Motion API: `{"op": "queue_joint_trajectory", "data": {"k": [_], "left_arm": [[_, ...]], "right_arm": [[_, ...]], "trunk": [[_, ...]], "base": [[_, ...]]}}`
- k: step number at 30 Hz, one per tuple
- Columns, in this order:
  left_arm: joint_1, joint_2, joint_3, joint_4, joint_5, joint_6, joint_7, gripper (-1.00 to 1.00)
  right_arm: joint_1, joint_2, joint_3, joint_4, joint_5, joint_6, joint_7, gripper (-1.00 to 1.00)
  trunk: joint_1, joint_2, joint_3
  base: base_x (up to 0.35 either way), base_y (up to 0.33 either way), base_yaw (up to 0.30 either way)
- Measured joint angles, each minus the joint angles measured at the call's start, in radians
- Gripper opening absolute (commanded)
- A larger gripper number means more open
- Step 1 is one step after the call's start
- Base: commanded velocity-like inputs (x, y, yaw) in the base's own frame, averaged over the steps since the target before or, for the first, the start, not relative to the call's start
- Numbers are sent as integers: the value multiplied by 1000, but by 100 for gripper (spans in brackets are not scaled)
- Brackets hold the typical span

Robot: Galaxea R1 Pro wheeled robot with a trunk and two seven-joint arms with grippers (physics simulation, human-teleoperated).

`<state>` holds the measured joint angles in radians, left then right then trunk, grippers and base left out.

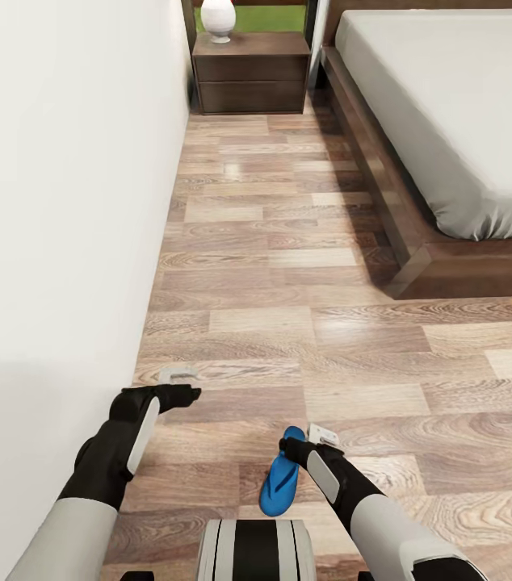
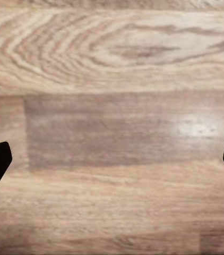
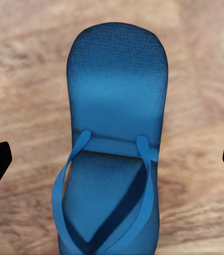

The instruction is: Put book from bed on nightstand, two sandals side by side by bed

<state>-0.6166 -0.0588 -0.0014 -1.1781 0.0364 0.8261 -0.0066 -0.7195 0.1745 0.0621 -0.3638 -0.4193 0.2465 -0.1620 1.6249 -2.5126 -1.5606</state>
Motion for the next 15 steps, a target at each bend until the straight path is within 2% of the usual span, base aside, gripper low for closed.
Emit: {"op": "queue_joint_trajectory", "data": {"k": [15], "left_arm": [[1, 3, -1, -132, 6, 119, -3, 100]], "right_arm": [[0, 0, -1, 12, 1, 0, 0, 100]], "trunk": [[0, 0, 0]], "base": [[0, 0, 0]]}}
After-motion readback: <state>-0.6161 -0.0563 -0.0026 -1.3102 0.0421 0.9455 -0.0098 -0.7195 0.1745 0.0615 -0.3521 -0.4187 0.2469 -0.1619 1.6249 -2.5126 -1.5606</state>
